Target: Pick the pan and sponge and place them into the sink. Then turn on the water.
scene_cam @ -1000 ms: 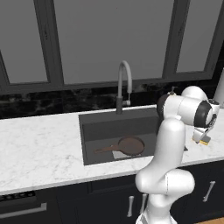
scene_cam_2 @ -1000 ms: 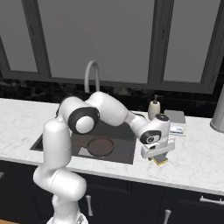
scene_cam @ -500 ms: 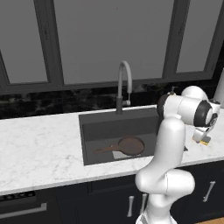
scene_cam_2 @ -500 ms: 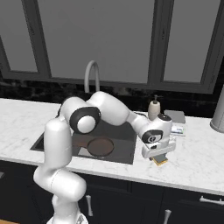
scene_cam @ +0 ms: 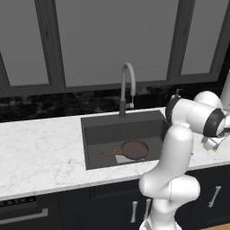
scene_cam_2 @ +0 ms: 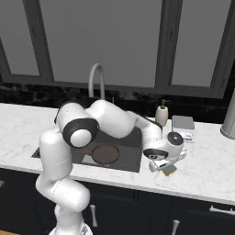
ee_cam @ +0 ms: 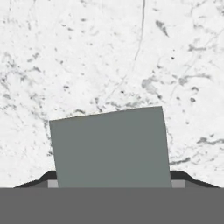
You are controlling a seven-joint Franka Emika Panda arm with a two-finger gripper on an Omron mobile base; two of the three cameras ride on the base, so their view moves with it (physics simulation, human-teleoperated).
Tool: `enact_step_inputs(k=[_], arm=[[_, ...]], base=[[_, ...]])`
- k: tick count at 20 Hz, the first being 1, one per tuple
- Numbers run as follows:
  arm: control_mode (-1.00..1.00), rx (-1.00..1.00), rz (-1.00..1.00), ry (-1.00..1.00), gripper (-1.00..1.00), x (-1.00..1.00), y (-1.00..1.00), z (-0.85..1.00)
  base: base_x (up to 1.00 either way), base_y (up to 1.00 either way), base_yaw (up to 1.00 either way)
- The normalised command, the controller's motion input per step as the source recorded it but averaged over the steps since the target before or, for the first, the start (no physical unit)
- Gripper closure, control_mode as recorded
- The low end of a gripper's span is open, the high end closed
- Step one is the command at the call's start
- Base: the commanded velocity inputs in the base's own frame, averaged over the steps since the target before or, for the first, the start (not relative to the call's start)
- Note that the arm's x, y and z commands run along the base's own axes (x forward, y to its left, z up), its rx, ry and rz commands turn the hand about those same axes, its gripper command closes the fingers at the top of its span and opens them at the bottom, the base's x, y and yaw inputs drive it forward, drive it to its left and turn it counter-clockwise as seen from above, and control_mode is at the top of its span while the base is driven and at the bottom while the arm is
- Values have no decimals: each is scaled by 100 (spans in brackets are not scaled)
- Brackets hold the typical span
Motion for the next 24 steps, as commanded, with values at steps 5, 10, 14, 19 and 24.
enact_step_inputs(k=[5, 10, 14, 19, 24], arm=[[-100, 2, 17, -27, 100, -8, 12, 32], [-100, 0, 15, 0, 100, 3, 46, 56], [-100, 0, 21, 20, 100, 18, 49, 92], [-100, -1, 15, 23, 100, 12, 49, 99], [-100, -4, 2, 1, 100, 9, 70, 77]], base=[[0, 0, 0], [0, 0, 0], [0, 0, 0], [0, 0, 0], [0, 0, 0]])
